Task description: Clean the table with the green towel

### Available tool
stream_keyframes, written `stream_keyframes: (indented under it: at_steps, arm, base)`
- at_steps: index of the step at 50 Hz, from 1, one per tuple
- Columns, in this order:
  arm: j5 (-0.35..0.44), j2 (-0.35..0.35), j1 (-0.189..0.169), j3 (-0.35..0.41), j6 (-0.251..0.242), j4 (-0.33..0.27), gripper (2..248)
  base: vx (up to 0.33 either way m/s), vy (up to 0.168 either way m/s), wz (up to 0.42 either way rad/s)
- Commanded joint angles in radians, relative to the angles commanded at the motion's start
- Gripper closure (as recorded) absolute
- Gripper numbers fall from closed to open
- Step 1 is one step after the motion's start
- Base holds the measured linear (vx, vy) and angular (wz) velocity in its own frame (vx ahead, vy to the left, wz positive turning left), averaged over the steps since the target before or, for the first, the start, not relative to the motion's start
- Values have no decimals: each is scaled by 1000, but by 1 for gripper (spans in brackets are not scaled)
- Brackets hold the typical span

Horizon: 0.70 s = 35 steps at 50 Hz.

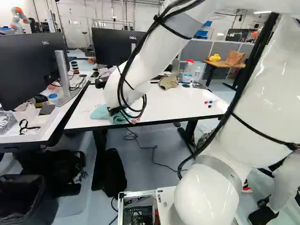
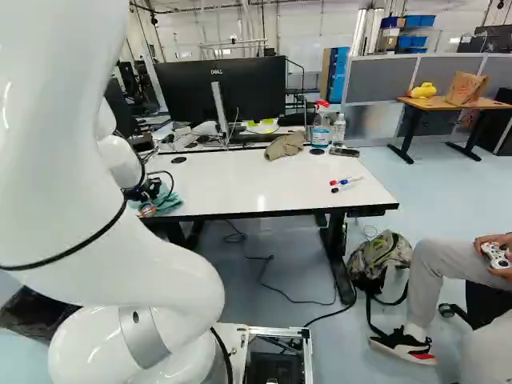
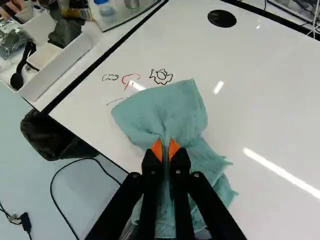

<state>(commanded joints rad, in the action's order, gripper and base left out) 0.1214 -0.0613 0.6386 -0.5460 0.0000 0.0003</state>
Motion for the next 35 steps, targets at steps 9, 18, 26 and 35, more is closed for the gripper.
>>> stream_keyframes:
  at_steps: [9,18,26,35]
  arm:
    - [0,-37,-28,12,0,0,215]
    - [0,-74,-65,23,0,0,215]
    - [0,-88,-100,29,0,0,215]
    - [0,-93,-139,33,0,0,215]
  base:
    - [0,0,0]
    - [0,0,0]
    - [0,0,0]
    - [0,0,0]
